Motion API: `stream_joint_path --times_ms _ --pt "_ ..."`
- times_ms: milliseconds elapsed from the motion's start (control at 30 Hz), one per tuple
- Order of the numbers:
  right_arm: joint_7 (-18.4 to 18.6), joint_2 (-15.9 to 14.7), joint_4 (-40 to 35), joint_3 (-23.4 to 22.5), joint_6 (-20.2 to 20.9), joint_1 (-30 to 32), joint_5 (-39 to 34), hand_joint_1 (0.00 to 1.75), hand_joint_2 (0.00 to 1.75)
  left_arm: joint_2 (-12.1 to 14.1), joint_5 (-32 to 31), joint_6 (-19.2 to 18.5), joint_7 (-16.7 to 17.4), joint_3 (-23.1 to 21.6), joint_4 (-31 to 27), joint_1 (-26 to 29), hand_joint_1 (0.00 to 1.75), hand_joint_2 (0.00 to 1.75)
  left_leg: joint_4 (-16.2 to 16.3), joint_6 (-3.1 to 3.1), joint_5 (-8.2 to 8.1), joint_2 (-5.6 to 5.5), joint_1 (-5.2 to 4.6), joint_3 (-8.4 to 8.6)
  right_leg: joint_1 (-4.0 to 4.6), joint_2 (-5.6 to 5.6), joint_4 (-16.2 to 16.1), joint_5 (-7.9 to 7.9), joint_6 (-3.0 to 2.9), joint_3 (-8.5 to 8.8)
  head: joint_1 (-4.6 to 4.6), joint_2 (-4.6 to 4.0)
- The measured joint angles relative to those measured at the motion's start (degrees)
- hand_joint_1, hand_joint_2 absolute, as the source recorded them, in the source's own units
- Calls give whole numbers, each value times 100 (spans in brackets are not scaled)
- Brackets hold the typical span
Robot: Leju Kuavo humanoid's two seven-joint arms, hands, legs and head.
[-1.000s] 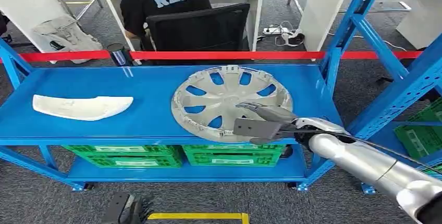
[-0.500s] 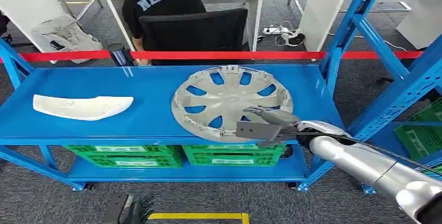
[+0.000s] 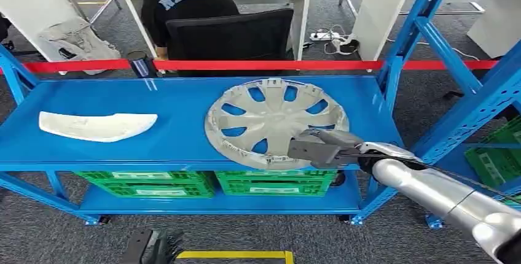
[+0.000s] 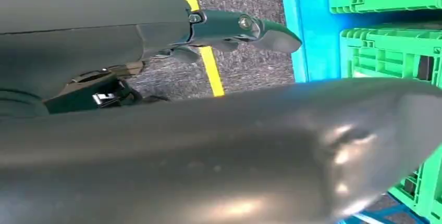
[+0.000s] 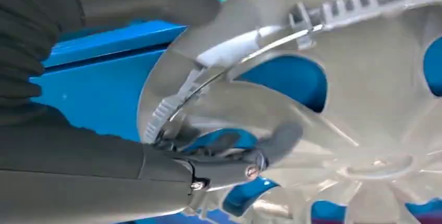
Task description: Take the parts from the cabinet and place them on the table.
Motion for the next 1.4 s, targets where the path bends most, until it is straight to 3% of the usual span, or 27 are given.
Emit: stream_joint_path --times_ms 100,133,167,200,233,267,400,533,600,700,733,767,1400 --pt "44 -18 17 -44 -18 11 -24 103 175 4 0 -4 -2 -6 4 1 0 0 0 1 0 -1 0 1 0 0 -4 0 1 5 0 0" --pt "48 -26 22 -48 -37 15 -26 93 175 4 2 -7 -2 -7 7 0 0 0 0 1 0 -1 0 2 1 0 -4 1 3 5 0 2" --pt "53 -31 22 -57 -50 24 -31 93 175 4 2 -9 -2 -7 4 0 0 0 0 1 -1 -1 0 2 1 0 -5 1 4 7 0 0" --pt "53 -33 22 -70 -66 33 -37 106 175 4 7 -9 -2 -11 4 1 0 0 0 1 -1 0 0 3 1 0 -5 1 5 8 0 0" --pt "55 -35 22 -81 -81 41 -42 134 175 4 9 -11 -2 -13 7 1 0 0 0 2 -1 -1 0 4 1 0 -6 1 5 9 0 2" --pt "55 -39 22 -90 -96 55 -44 141 175 4 9 -17 -2 -13 7 1 0 0 0 2 -1 -1 0 4 1 0 -7 1 6 11 0 0" --pt "61 -46 22 -116 -149 94 -20 141 175 4 77 -44 -2 -35 13 12 0 0 0 6 -3 -2 0 9 1 -1 -12 0 11 21 0 2" --pt "61 -46 22 -120 -153 109 -7 157 175 4 101 -44 0 -48 24 26 0 0 0 8 -2 -1 1 12 1 0 -15 3 15 25 0 0" --pt "61 -48 24 -120 -153 110 -7 175 175 4 111 -41 -2 -50 28 28 0 0 0 10 -2 -1 0 12 1 0 -18 4 17 25 0 0" --pt "26 -55 31 -142 -79 118 -53 175 175 9 146 -42 -33 -50 33 33 0 0 0 14 0 -1 0 12 1 0 -20 6 19 26 0 0" --pt "26 -61 33 -153 -35 118 -79 103 175 11 153 -46 -48 -50 35 33 0 0 0 14 0 -1 0 12 1 0 -20 6 20 26 0 0" --pt "22 -70 33 -173 13 118 -114 0 175 15 162 -55 -65 -50 35 33 0 0 1 15 0 -2 0 12 1 0 -21 7 22 27 0 0" --pt "-81 -157 181 -203 -7 147 107 0 175 48 271 7 -68 -79 39 34 0 0 1 25 -3 -1 0 9 1 0 -29 9 27 31 0 0"
